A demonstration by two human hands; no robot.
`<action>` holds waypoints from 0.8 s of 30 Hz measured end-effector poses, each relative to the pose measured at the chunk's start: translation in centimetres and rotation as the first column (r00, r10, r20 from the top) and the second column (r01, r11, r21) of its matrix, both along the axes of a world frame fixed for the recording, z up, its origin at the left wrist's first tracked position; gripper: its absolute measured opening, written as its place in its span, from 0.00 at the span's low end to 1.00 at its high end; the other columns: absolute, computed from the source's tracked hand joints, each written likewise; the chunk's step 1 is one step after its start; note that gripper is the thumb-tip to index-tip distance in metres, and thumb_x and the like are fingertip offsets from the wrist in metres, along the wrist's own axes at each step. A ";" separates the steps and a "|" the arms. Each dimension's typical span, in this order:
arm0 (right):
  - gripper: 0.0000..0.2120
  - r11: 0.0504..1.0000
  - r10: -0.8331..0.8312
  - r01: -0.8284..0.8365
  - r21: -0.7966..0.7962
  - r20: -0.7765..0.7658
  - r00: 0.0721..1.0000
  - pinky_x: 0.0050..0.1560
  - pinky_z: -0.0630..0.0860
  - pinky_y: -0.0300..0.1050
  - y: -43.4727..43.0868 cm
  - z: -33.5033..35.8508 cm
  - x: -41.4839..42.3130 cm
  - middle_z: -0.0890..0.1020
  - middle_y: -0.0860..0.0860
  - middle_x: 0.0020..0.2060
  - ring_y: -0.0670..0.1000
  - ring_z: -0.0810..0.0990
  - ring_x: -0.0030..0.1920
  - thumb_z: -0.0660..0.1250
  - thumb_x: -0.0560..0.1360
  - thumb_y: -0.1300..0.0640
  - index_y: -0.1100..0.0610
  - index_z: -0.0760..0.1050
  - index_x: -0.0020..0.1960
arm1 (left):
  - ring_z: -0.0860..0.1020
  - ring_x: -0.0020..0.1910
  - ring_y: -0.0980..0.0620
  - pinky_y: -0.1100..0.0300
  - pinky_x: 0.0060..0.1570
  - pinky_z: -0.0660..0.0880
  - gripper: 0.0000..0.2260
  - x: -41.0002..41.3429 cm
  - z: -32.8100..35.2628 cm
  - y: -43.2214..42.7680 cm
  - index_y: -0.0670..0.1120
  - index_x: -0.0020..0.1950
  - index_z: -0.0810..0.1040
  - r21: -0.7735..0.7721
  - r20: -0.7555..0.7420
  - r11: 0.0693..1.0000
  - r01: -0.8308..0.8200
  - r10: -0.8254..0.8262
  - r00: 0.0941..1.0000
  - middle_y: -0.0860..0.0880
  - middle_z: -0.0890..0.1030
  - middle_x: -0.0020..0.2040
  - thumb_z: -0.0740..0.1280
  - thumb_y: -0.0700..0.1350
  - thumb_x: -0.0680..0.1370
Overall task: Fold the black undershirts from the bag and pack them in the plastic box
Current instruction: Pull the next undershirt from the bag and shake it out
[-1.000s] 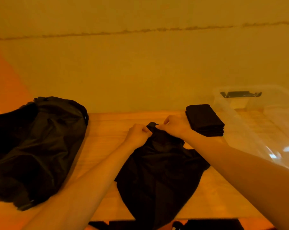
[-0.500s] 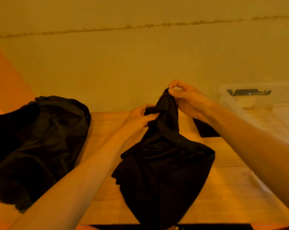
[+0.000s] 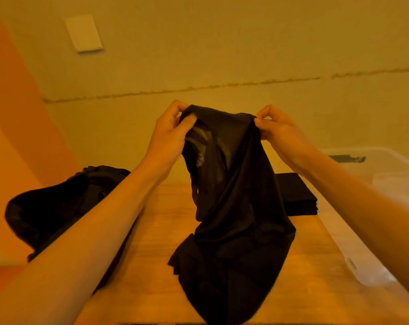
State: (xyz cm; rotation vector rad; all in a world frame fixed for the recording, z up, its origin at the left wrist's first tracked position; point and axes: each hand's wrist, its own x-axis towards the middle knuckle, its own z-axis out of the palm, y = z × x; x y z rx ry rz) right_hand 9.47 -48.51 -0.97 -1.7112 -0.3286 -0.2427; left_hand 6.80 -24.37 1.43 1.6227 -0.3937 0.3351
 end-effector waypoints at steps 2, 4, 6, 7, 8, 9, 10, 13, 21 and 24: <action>0.07 1.000 0.005 -0.005 0.002 -0.034 0.999 0.51 0.74 0.48 0.8 0.7 -0.7 0.78 0.48 0.39 0.49 0.77 0.42 0.60 0.83 0.57 0.53 0.72 0.46 | 0.79 0.43 0.53 0.59 0.41 0.76 0.08 -0.7 0.8 -0.3 0.48 0.47 0.73 -0.088 -0.061 0.992 0.096 -0.102 0.993 0.50 0.80 0.42 0.59 0.38 0.84; 0.06 0.999 -0.004 0.002 -0.037 -0.065 0.998 0.53 0.76 0.48 1.5 1.2 -1.6 0.79 0.48 0.41 0.48 0.78 0.44 0.61 0.83 0.53 0.53 0.72 0.48 | 0.78 0.46 0.52 0.56 0.45 0.75 0.09 -1.2 1.4 -0.6 0.47 0.48 0.72 -0.202 -0.102 0.969 0.145 -0.168 0.981 0.48 0.78 0.44 0.56 0.36 0.84; 0.11 0.998 0.044 -0.048 -0.051 -0.089 0.995 0.54 0.77 0.49 2.0 1.7 -2.7 0.83 0.48 0.44 0.48 0.82 0.47 0.63 0.82 0.46 0.53 0.74 0.53 | 0.77 0.44 0.52 0.56 0.44 0.72 0.10 -1.8 1.9 -0.7 0.47 0.46 0.71 -0.232 -0.104 0.957 0.173 -0.201 0.974 0.48 0.77 0.43 0.55 0.36 0.83; 0.15 0.994 0.075 -0.082 -0.067 -0.103 0.992 0.54 0.78 0.49 2.3 2.1 -3.3 0.85 0.49 0.46 0.49 0.84 0.48 0.64 0.81 0.42 0.54 0.74 0.56 | 0.78 0.44 0.50 0.55 0.45 0.72 0.10 -2.1 2.1 -0.7 0.47 0.45 0.70 -0.225 -0.100 0.955 0.194 -0.221 0.970 0.47 0.78 0.44 0.55 0.36 0.83; 0.18 0.987 0.097 -0.110 -0.114 -0.117 0.988 0.54 0.79 0.49 2.6 2.5 -4.0 0.86 0.49 0.47 0.49 0.85 0.49 0.64 0.79 0.40 0.53 0.75 0.58 | 0.81 0.48 0.45 0.52 0.48 0.74 0.10 -2.4 2.3 -0.8 0.46 0.45 0.69 -0.215 -0.099 0.949 0.228 -0.254 0.962 0.45 0.82 0.47 0.54 0.35 0.83; 0.20 0.973 0.106 -0.127 -0.194 -0.118 0.987 0.55 0.80 0.48 3.0 2.9 -4.8 0.87 0.49 0.47 0.48 0.86 0.49 0.65 0.78 0.38 0.53 0.77 0.58 | 0.82 0.54 0.41 0.49 0.52 0.75 0.10 -2.8 2.6 -1.0 0.46 0.45 0.68 -0.200 -0.104 0.943 0.266 -0.290 0.951 0.43 0.84 0.53 0.54 0.35 0.83; 0.20 0.953 0.102 -0.125 -0.274 -0.099 0.990 0.54 0.80 0.47 3.4 3.3 -5.5 0.87 0.48 0.46 0.47 0.86 0.47 0.66 0.77 0.37 0.52 0.79 0.56 | 0.82 0.58 0.39 0.47 0.55 0.76 0.10 -3.1 2.9 -1.1 0.45 0.45 0.68 -0.168 -0.109 0.943 0.286 -0.306 0.946 0.41 0.84 0.57 0.55 0.34 0.83; 0.17 0.959 0.091 -0.092 -0.267 -0.016 0.996 0.51 0.80 0.46 3.9 4.5 -6.7 0.86 0.48 0.40 0.47 0.86 0.43 0.69 0.77 0.40 0.54 0.84 0.47 | 0.84 0.56 0.44 0.48 0.56 0.80 0.08 -3.9 3.3 -1.4 0.44 0.46 0.73 0.068 -0.033 0.982 0.174 -0.172 0.984 0.45 0.86 0.56 0.62 0.34 0.83; 0.11 0.944 0.327 -0.327 0.036 -0.219 0.919 0.45 0.72 0.43 4.0 5.2 -6.8 0.79 0.45 0.31 0.43 0.77 0.34 0.64 0.82 0.53 0.55 0.79 0.43 | 0.78 0.38 0.36 0.50 0.40 0.70 0.02 -4.4 3.6 -1.4 0.42 0.47 0.81 0.262 0.107 0.964 -0.040 0.012 0.994 0.36 0.80 0.44 0.72 0.36 0.77; 0.26 0.983 0.110 -0.150 -0.107 -0.310 0.944 0.49 0.76 0.48 4.1 5.0 -7.1 0.81 0.46 0.32 0.48 0.79 0.37 0.62 0.76 0.31 0.54 0.79 0.44 | 0.71 0.35 0.45 0.54 0.38 0.67 0.02 -4.2 3.4 -1.6 0.39 0.45 0.80 0.258 0.115 0.960 -0.110 0.082 0.990 0.48 0.76 0.39 0.72 0.35 0.76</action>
